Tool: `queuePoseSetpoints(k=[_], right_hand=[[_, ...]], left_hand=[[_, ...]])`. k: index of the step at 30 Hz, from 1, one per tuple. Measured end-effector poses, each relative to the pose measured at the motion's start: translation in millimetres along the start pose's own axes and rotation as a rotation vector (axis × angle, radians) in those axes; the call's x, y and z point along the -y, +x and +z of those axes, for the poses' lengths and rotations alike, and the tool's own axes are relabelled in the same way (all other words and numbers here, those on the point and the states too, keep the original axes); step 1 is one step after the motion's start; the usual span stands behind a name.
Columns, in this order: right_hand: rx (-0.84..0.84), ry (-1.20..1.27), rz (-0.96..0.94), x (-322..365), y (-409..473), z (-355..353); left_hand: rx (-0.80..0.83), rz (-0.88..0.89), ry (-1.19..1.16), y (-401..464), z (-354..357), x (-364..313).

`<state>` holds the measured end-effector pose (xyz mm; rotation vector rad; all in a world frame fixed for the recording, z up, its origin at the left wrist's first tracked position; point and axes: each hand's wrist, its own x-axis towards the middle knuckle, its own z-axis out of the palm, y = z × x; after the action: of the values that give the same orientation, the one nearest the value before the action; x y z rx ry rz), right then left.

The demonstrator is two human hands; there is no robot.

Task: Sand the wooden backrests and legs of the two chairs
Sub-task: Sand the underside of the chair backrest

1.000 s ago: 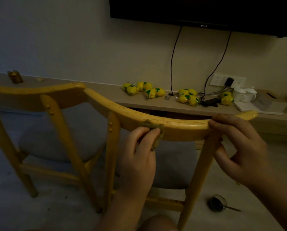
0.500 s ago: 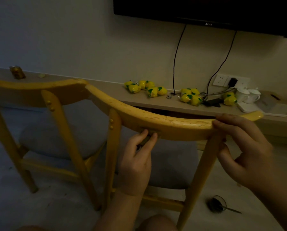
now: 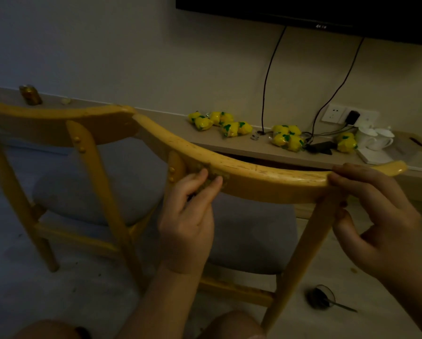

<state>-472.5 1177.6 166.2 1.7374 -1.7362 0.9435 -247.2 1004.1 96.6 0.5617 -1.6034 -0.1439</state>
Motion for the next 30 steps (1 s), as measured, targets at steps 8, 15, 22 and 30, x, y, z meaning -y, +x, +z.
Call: queuePoseSetpoints(k=[8, 15, 22, 30], right_hand=[[0.007, -0.014, 0.087, 19, 5, -2], [0.028, -0.049, 0.109, 29, 10, -6], [0.003, -0.052, 0.123, 31, 10, -2], [0.031, -0.064, 0.162, 33, 11, -3]], left_hand=[[0.166, -0.164, 0.061, -27, 3, 14], [-0.030, -0.106, 0.047, 4, -8, 6], [-0.002, -0.146, 0.059, 1, -6, 2], [-0.075, -0.147, 0.006, 24, -15, 0]])
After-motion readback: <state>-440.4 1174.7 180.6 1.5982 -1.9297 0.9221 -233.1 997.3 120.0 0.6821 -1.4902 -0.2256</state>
